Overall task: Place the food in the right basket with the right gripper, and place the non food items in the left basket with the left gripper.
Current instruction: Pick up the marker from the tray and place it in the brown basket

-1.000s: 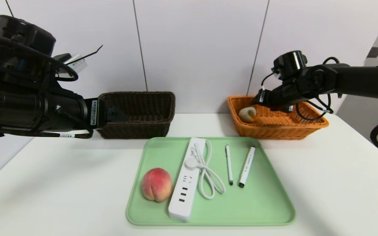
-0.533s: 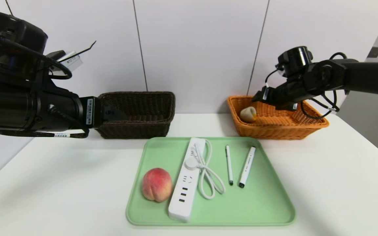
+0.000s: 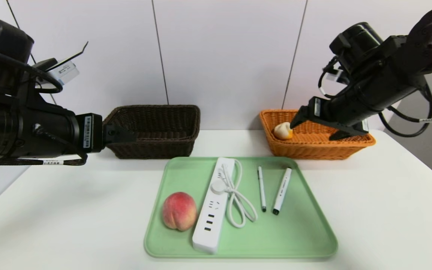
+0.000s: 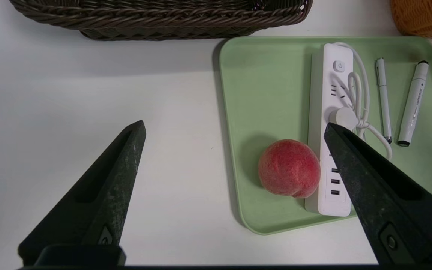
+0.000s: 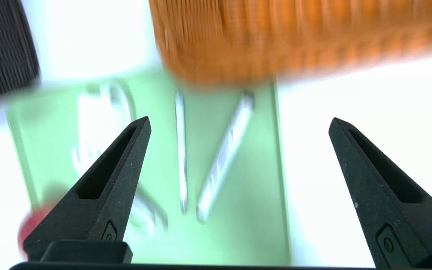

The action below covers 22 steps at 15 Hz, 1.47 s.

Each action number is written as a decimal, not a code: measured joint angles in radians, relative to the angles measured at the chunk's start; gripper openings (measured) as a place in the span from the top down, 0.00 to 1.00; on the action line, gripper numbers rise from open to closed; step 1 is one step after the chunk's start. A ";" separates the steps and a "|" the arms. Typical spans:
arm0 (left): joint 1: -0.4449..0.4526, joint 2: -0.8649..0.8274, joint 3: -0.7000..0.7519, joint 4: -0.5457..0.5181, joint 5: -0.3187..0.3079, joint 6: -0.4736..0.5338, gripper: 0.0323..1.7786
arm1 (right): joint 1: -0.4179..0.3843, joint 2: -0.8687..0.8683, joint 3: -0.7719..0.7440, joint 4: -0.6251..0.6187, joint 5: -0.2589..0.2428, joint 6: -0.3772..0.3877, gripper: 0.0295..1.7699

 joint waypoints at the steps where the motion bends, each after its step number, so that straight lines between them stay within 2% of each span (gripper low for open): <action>1: -0.001 -0.008 0.011 0.000 0.000 -0.002 0.05 | 0.023 -0.018 -0.001 0.066 0.004 0.016 0.06; 4: -0.017 -0.033 0.032 0.001 0.000 -0.022 0.05 | 0.067 -0.031 -0.002 0.180 0.035 0.120 0.05; 11: -0.024 -0.091 0.066 0.013 0.000 -0.025 0.05 | 0.103 0.088 -0.006 0.206 0.048 0.323 0.04; 16: -0.024 -0.124 0.087 0.013 0.000 -0.028 0.05 | 0.127 0.180 -0.010 0.249 0.049 0.372 0.04; 22: -0.024 -0.151 0.105 0.013 0.000 -0.039 0.05 | 0.117 0.251 -0.017 0.247 0.051 0.427 0.04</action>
